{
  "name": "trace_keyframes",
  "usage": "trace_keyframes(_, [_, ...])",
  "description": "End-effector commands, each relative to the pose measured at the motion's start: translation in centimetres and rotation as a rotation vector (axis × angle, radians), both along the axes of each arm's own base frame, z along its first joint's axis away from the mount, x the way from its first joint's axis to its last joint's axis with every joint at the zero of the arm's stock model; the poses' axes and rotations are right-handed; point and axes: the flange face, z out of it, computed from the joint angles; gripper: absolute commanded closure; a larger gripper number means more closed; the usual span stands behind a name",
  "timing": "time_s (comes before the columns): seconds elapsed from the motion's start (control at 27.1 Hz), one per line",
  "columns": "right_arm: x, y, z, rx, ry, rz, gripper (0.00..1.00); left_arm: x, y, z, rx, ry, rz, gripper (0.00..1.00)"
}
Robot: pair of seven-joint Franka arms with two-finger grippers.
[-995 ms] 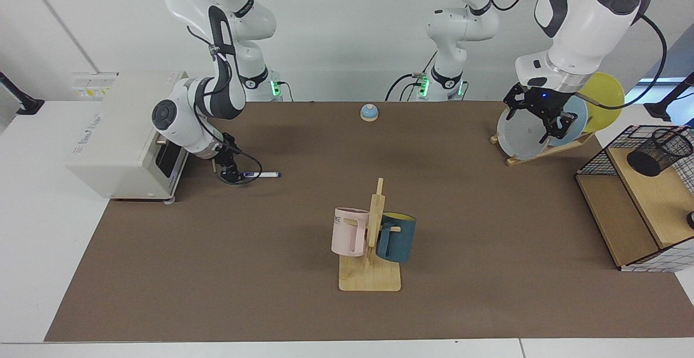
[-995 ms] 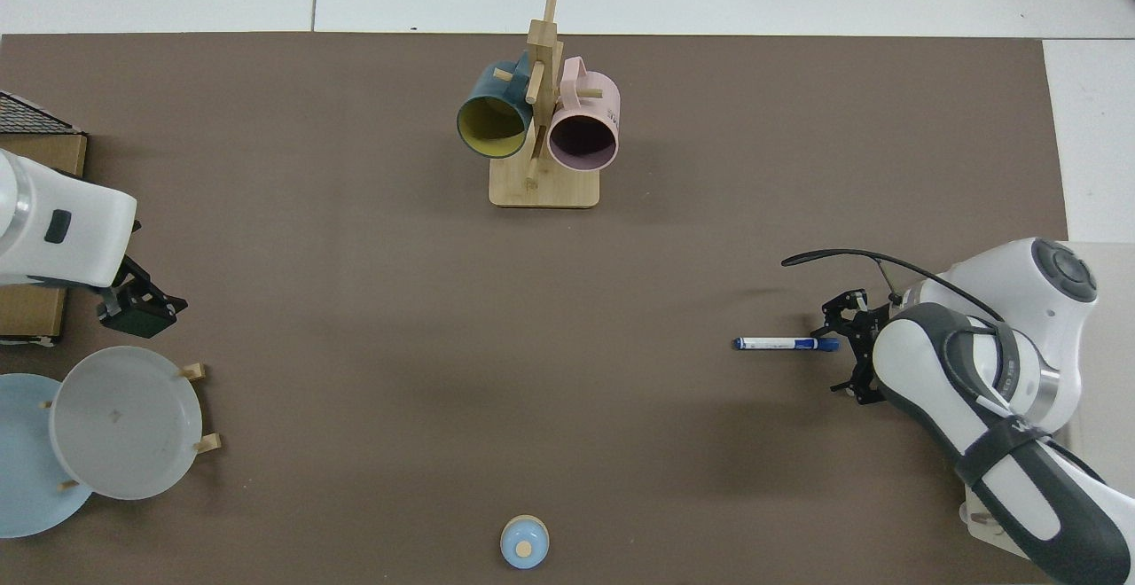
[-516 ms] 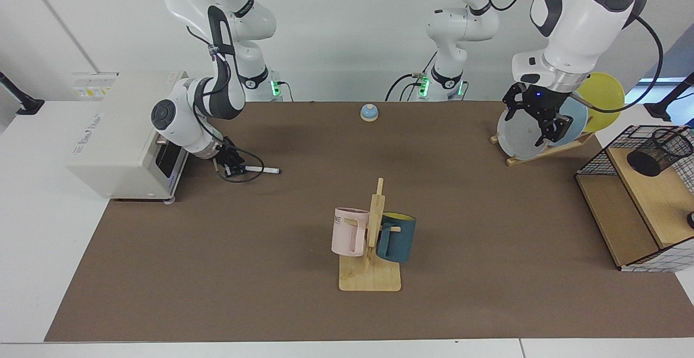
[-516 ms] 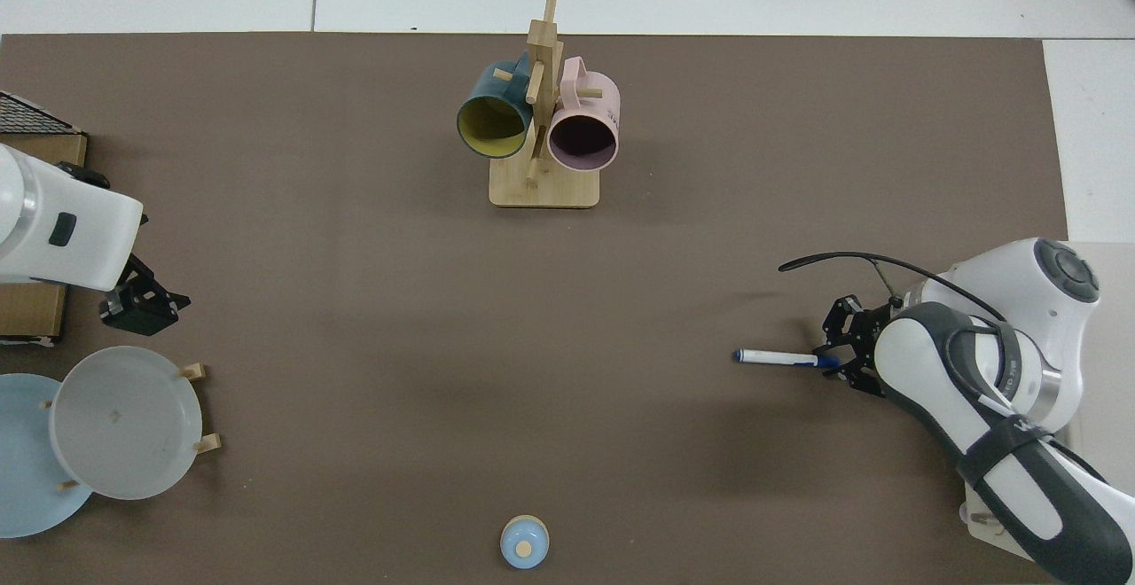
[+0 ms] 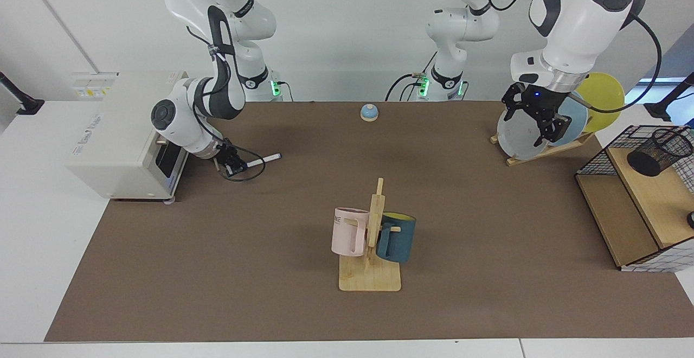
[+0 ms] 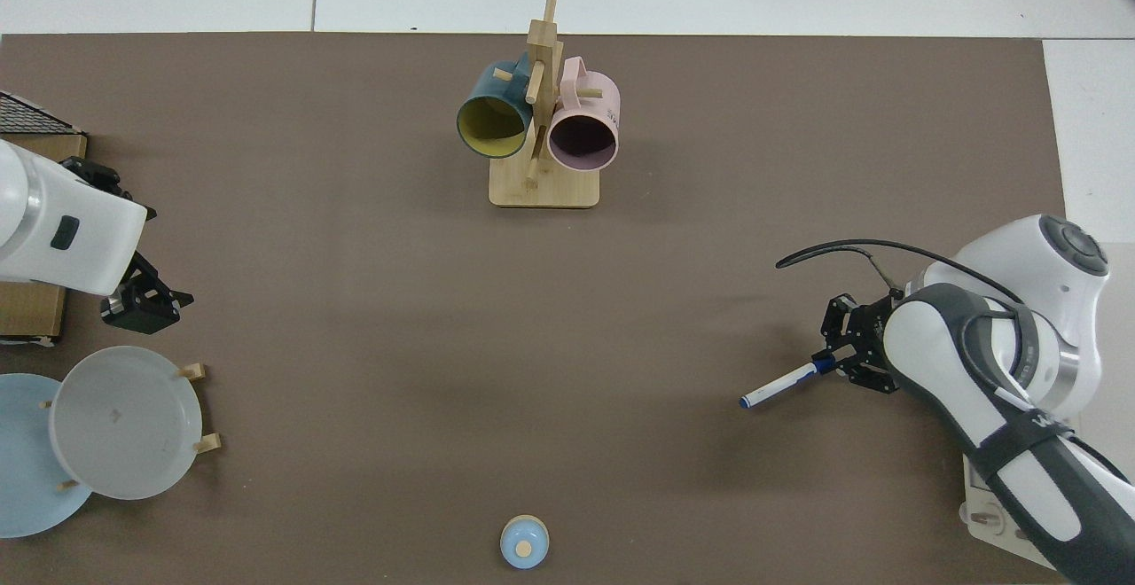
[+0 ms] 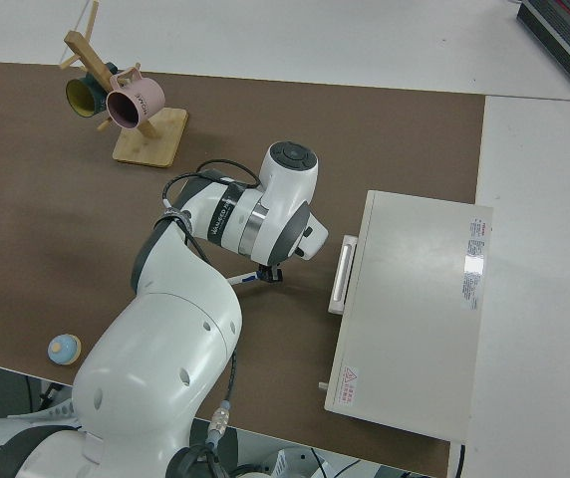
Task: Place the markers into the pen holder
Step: 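Lift the marker with the right gripper while the left gripper moves inward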
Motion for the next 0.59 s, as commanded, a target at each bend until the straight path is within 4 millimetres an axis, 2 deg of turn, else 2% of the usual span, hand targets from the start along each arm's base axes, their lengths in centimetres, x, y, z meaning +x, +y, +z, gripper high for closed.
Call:
trace_keyframes(0.0, [1.0, 0.7, 3.9, 0.064, 0.02, 0.05, 1.0, -0.2, -0.7, -0.1, -0.022, -0.031, -0.14, 0.0])
trace_keyframes(0.26, [2.4, 3.2, 11.1, 0.242, 0.039, 0.005, 1.0, -0.4, -3.1, 0.0, -0.036, -0.036, -0.324, 0.0])
trace_keyframes(0.37, [2.7, 4.3, 13.1, 0.301, 0.036, -0.03, 1.0, -0.6, -4.7, 0.0, -0.034, -0.029, -0.392, 0.0])
trace_keyframes(0.55, [3.3, 9.4, 16.4, 0.44, 0.053, -0.084, 1.0, -1.0, -6.0, 0.4, -0.039, -0.008, -0.402, 0.0])
